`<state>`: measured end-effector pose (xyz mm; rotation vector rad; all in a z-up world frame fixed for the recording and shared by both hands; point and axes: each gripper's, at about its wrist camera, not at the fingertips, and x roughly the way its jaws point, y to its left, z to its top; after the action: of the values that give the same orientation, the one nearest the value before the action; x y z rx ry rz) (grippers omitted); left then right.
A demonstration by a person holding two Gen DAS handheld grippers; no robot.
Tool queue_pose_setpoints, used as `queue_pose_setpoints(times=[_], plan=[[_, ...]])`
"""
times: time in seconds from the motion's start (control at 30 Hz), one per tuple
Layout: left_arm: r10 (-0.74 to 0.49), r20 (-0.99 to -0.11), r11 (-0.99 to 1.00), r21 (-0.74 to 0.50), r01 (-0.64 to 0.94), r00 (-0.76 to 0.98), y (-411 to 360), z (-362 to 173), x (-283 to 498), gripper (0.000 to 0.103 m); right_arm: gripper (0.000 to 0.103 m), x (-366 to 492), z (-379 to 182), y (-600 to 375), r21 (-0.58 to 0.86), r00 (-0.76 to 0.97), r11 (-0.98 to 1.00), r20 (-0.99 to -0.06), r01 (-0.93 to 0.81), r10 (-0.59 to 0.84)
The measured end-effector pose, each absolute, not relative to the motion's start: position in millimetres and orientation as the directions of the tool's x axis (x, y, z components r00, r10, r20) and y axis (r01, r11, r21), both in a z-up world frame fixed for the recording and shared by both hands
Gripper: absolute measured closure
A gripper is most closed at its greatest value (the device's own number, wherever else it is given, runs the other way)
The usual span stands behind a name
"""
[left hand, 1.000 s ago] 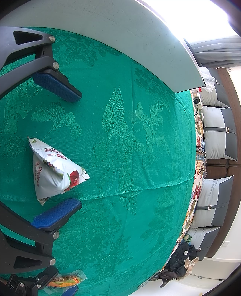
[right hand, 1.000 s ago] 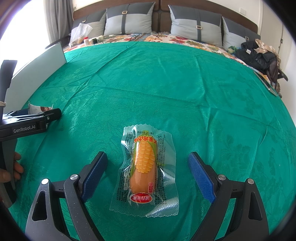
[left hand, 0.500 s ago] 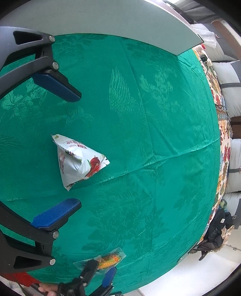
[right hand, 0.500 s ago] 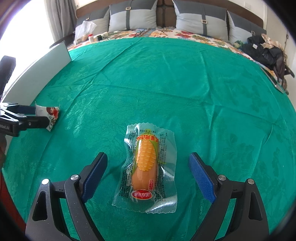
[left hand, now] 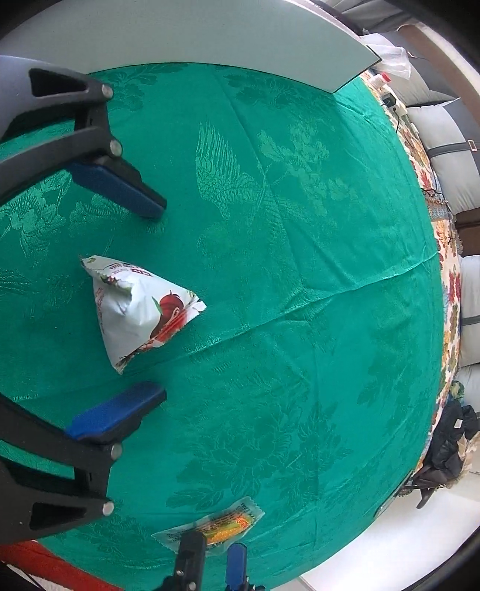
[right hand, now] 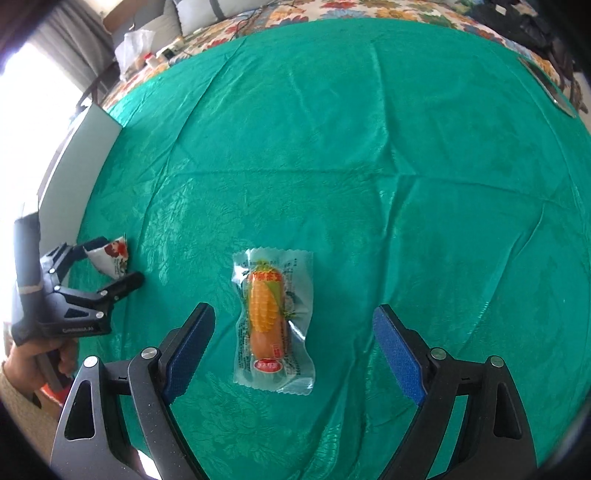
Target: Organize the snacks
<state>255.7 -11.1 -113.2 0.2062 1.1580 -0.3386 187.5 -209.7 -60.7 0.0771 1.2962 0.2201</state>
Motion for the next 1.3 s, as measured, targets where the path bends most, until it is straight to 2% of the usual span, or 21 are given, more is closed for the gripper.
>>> queue_pose_setpoints(times=[0.03,0.07,0.1,0.2,0.23,0.27,0.3,0.5,0.6,0.63,0.67,0.73,0.83,0.87,0.9,0.93,1.07,1.17,1.3], plan=[[-0.168,-0.914,0.929,-0.021,0.37,0.369,-9.7,-109.5,253.9,0.068,0.016,186.8,-65.1,-200.1,0.144,0.248,0.98,-0.953,-0.135,0.174],[-0.184,-0.915,0.93,-0.045,0.364,0.358,-6.4,-107.6,254.5,0.069,0.045,185.1,-68.7,-193.3,0.115,0.241,0.984,-0.959,-0.138,0.146],[-0.22,-0.913,0.931,-0.091,0.353,0.345,-1.2,-105.9,253.6,0.07,0.057,182.6,-67.0,-188.9,0.044,0.265,0.99,-0.961,-0.135,0.079],[-0.277,-0.885,0.935,-0.159,0.317,0.373,15.5,-95.3,240.9,0.07,0.068,176.8,-60.2,-195.3,0.155,0.253,0.982,-0.951,-0.109,0.179],[-0.298,-0.875,0.934,-0.185,0.306,0.381,21.9,-91.7,236.4,0.07,0.084,173.2,-53.2,-199.5,0.177,0.27,0.979,-0.942,-0.1,0.198],[-0.317,-0.866,0.932,-0.209,0.295,0.387,28.0,-88.5,231.8,0.07,0.093,169.3,-46.2,-204.2,0.207,0.284,0.974,-0.932,-0.093,0.226],[-0.327,-0.859,0.932,-0.225,0.284,0.394,33.2,-86.2,227.7,0.07,0.095,166.0,-40.9,-209.5,0.229,0.289,0.97,-0.926,-0.086,0.244],[-0.359,-0.84,0.926,-0.266,0.267,0.407,45.7,-80.3,201.3,0.07,0.095,157.5,-40.8,-221.9,0.263,0.281,0.963,-0.921,-0.058,0.269],[-0.367,-0.838,0.924,-0.278,0.263,0.403,48.0,-81.0,191.2,0.07,0.083,157.4,-39.3,-215.0,0.209,0.322,0.975,-0.921,-0.074,0.221],[-0.372,-0.837,0.923,-0.286,0.259,0.402,48.6,-80.9,187.6,0.07,0.073,157.9,-39.7,-208.2,0.192,0.327,0.977,-0.921,-0.097,0.213],[-0.377,-0.835,0.922,-0.294,0.254,0.401,48.9,-80.8,184.4,0.07,0.058,159.8,-39.4,-200.1,0.163,0.33,0.978,-0.923,-0.131,0.198],[-0.388,-0.829,0.918,-0.311,0.245,0.402,49.6,-80.2,177.2,0.07,0.039,164.1,-43.2,-185.1,0.076,0.339,0.977,-0.93,-0.201,0.142],[-0.405,-0.82,0.913,-0.338,0.228,0.404,51.2,-78.3,166.4,0.07,0.035,177.2,-75.4,-163.1,-0.005,0.251,0.959,-0.965,-0.282,0.068],[-0.412,-0.816,0.91,-0.349,0.223,0.405,53.0,-77.6,161.7,0.07,0.048,180.8,-78.0,-161.6,-0.014,0.29,0.96,-0.954,-0.281,0.071],[-0.417,-0.813,0.908,-0.357,0.218,0.406,55.1,-77.0,157.7,0.07,0.051,186.5,-81.7,-163.7,0.014,0.28,0.963,-0.956,-0.267,0.092],[-0.422,-0.81,0.906,-0.364,0.214,0.407,57.1,-76.5,154.0,0.07,0.061,192.4,-85.1,-168.9,0.032,0.266,0.973,-0.959,-0.227,0.093],[-0.433,-0.803,0.901,-0.382,0.205,0.41,64.4,-76.5,144.4,0.07,0.063,197.1,-92.5,-202.1,0.191,0.276,0.978,-0.938,-0.089,0.209],[-0.461,-0.788,0.887,-0.426,0.179,0.408,69.1,-77.0,143.2,0.07,0.063,190.8,-93.2,-224.0,0.343,0.313,0.939,-0.89,-0.018,0.331],[-0.53,-0.735,0.841,-0.518,0.154,0.422,80.3,-54.5,142.2,0.07,0.063,187.6,-87.5,-211.8,0.367,0.307,0.929,-0.879,-0.051,0.364]])
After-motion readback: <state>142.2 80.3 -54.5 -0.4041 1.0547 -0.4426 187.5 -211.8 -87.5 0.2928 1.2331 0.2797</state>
